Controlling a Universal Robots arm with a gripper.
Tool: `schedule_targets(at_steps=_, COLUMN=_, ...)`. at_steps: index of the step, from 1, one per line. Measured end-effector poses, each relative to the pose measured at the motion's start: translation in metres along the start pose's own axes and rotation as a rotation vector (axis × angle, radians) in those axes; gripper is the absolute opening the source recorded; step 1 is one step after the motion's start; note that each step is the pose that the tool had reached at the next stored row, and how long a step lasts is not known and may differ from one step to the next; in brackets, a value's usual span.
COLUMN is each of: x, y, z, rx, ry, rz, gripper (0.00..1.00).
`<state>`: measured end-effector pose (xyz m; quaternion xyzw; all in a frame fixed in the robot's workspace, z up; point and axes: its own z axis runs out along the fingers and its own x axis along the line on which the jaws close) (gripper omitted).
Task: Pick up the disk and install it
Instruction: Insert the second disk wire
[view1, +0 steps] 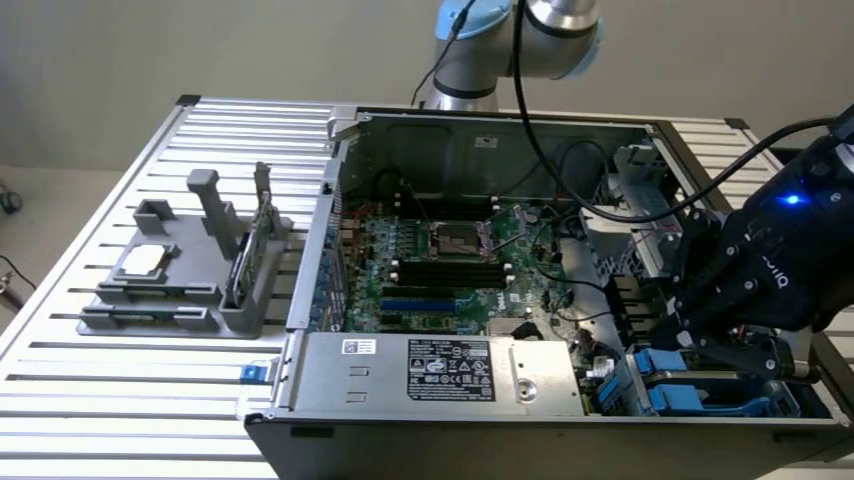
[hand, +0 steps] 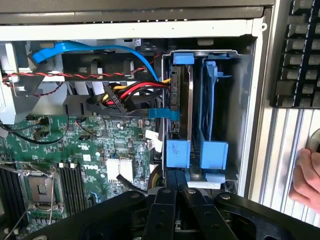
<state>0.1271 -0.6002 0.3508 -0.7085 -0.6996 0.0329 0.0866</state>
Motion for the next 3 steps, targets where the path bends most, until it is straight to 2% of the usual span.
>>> schedule_targets(at_steps=3, x=0.0, y=0.0, z=0.0, rx=0.0, ry=0.0, rz=0.0, gripper=0.11)
